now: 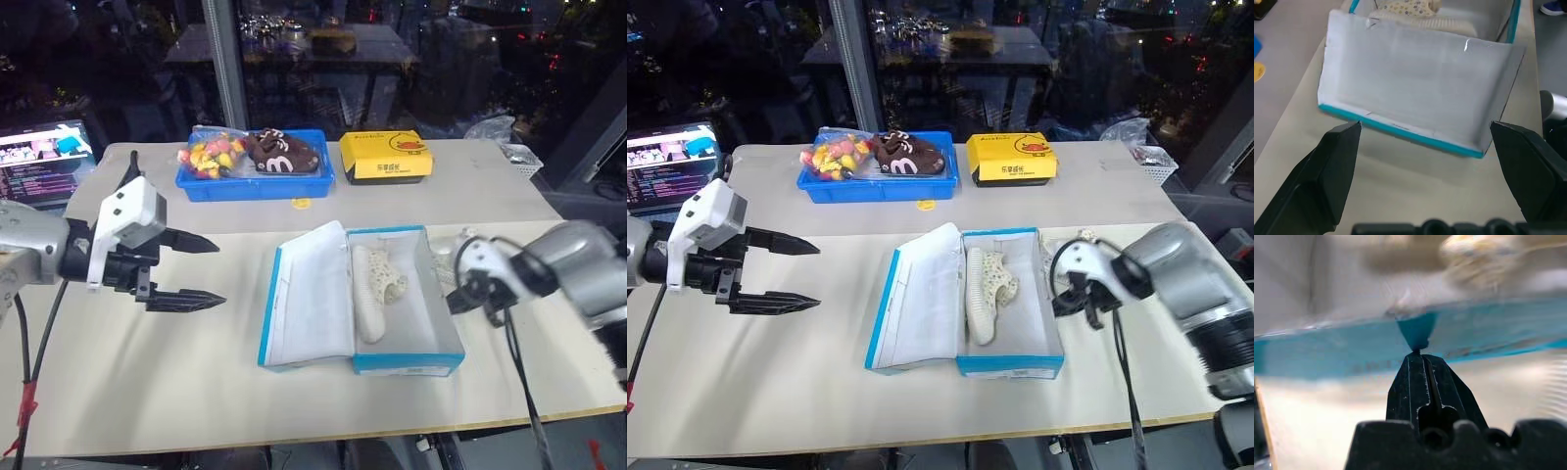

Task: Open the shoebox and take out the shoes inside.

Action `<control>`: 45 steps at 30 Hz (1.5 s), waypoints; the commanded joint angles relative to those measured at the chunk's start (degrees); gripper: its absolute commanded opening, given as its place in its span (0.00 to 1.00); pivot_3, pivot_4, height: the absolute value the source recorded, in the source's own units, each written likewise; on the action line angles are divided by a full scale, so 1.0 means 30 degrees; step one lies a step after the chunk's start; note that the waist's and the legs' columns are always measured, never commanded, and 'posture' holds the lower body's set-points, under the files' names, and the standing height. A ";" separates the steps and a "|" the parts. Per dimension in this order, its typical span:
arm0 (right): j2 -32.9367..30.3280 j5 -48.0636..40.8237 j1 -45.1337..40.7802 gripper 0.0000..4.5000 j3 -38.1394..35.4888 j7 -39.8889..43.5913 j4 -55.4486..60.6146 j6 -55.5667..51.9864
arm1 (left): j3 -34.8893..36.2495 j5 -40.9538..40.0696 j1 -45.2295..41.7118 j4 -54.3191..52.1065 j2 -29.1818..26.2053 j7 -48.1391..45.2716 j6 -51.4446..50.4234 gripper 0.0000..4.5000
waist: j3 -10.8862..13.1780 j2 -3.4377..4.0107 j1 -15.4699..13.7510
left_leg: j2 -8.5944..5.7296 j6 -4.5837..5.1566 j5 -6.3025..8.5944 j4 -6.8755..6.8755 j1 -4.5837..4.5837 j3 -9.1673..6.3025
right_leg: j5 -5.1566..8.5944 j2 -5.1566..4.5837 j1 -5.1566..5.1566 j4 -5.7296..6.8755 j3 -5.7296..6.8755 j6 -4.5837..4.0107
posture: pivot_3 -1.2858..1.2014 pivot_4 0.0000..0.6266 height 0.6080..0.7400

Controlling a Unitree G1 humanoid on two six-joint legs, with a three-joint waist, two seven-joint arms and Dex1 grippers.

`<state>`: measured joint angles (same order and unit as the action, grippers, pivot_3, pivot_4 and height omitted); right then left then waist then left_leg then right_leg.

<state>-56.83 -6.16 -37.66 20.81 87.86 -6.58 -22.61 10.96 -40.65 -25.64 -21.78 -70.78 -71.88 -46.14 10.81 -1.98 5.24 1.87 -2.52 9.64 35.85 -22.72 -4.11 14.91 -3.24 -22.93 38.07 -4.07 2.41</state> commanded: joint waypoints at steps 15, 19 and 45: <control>0.7400 0.2044 -0.2714 0.01 0.0903 -0.3813 -0.1871 0.0727 | -0.0167 0.0024 -0.0850 -0.0042 -0.0089 -0.0036 0.0221 1.00 | 0.0039 0.0066 -0.0015 | 0.0041 0.0025 0.0010 0.0042 -0.0385 -0.0022 | -0.0037 0.0080 -0.0396 0.0098 -0.0020 0.0020 | 0.52 0.24 1.00; 0.7376 0.1967 -0.2790 0.01 0.0399 -0.4249 -0.1535 0.0578 | -0.0189 0.0046 -0.0872 -0.0048 -0.0109 -0.0052 0.0200 1.00 | 0.0043 0.0072 -0.0153 | 0.0041 0.0025 0.0010 0.0034 -0.0404 -0.0022 | -0.0038 0.0080 -0.0413 0.0098 -0.0020 0.0017 | 0.52 0.24 1.00; 0.8965 0.0992 -0.7357 0.99 0.0660 -0.7282 -0.0379 -0.3814 | -0.0381 0.0214 -0.0826 -0.0139 0.0201 0.0343 0.0291 1.00 | 0.0104 0.0138 -0.0563 | 0.0181 0.0023 0.0012 0.0060 -0.0464 -0.0021 | -0.0082 0.0220 -0.0458 0.0048 -0.0025 -0.0048 | 0.52 0.24 1.00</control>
<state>-30.48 -3.84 -57.88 23.06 66.94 -7.24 -36.14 7.25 -39.63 -27.97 -20.65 -69.21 -71.20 -45.20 11.13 -1.56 3.55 2.42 -2.45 9.68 36.03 -24.11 -4.17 14.66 -2.57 -24.31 38.21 -4.14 2.25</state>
